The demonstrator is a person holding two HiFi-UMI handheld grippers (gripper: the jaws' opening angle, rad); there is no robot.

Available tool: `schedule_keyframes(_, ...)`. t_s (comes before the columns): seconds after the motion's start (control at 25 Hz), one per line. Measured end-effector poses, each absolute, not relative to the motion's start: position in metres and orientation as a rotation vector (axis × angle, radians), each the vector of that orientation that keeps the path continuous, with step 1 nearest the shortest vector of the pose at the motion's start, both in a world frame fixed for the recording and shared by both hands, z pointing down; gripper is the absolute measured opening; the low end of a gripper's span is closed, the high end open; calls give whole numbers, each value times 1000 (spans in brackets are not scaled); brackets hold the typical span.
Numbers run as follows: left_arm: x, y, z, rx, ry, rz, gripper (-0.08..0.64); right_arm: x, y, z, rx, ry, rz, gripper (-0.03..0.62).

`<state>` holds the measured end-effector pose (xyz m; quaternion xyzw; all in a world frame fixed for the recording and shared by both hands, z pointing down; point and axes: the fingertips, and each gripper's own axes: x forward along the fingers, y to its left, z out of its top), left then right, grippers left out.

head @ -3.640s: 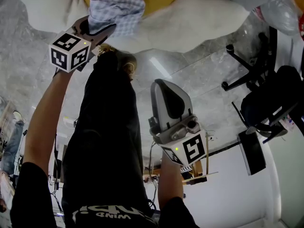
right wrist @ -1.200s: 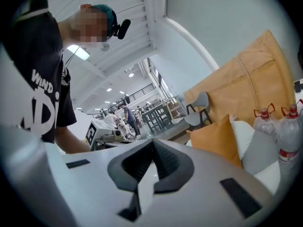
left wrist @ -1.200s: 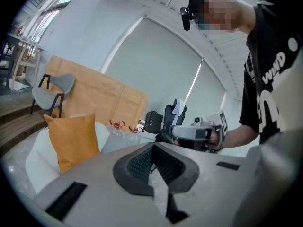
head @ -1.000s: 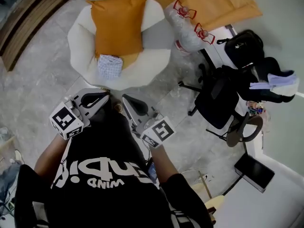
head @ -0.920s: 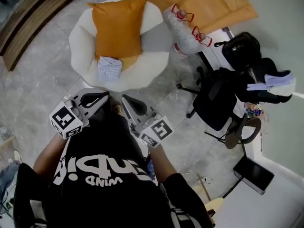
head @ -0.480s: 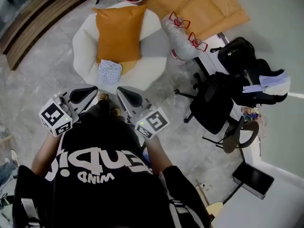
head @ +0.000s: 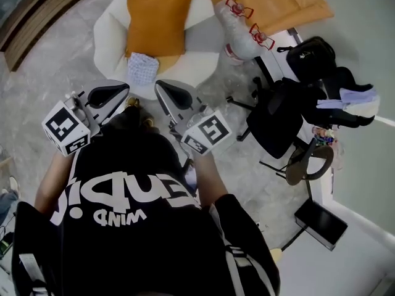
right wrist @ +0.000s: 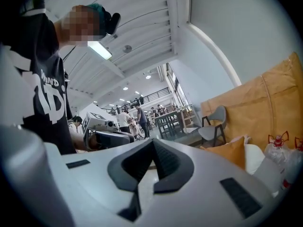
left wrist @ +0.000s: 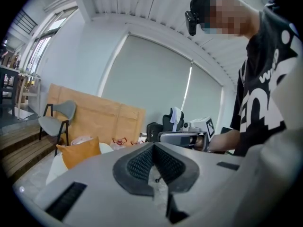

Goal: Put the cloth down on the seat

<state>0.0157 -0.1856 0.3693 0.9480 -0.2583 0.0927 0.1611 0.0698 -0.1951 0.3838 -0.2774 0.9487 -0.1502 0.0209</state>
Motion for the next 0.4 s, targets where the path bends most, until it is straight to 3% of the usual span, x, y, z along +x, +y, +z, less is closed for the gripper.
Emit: schedule_keyframes(0.4,8,-182,381,2703,-739,261,5,61,-200,393,-809,2982,-469,18)
